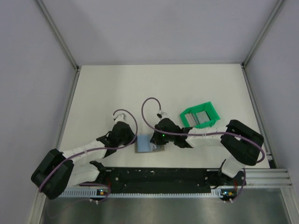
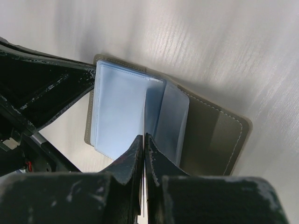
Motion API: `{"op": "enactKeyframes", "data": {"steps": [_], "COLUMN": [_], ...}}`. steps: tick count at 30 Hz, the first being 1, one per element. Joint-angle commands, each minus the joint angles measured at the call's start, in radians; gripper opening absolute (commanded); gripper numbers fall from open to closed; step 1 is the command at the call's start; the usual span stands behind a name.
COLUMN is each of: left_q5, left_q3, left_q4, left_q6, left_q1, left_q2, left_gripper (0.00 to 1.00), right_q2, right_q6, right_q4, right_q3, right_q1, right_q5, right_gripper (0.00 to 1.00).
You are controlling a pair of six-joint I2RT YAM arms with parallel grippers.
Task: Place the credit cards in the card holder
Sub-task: Open the card holder at the center of the board.
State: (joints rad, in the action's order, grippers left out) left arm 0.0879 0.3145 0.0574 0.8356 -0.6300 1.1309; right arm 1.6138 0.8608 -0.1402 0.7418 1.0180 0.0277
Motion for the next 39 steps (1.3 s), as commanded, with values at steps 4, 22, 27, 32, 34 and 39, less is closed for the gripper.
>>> {"op": "enactKeyframes", "data": {"steps": [4,22,27,32,34,39], "left_q5": [0.015,0.026,-0.082,-0.123,-0.128,-0.102], "left_q3": [0.017,-0.057,-0.112,-0.14,-0.15,-0.144], "left_q4": [-0.034,-0.065,0.078,0.104,0.117,0.064], "left_q6": [-0.009,0.023,0.054,0.068,0.069,0.069], "left_q1": [0.0,0.003,0.004,0.003,0.003,0.004], "left_q2": [-0.013,-0.269,-0.209,-0.206,-0.233,-0.246], "left_gripper": [0.26,0.54,0.56,0.55,0.52,0.28], "right_q2": [-0.003,0.037,0.038,0.028,0.026,0.02], "right_q6": [0.058,0.113,0.132,0.121,0.116,0.113], "right_q4": [-0.067,-0.035,-0.065,-0.059,-0.052,-0.048], "right_q3": [-0.009,-0.021,-0.039,-0.032,-0.027,-0.025], "right_q1": [-0.01,-0.025,-0.027,-0.029,-0.032,-0.03], "right_q5": [-0.002,0.005,-0.008,-0.005,0.0,0.005], "right_gripper": [0.0,0.0,0.0,0.0,0.0,0.0]}}
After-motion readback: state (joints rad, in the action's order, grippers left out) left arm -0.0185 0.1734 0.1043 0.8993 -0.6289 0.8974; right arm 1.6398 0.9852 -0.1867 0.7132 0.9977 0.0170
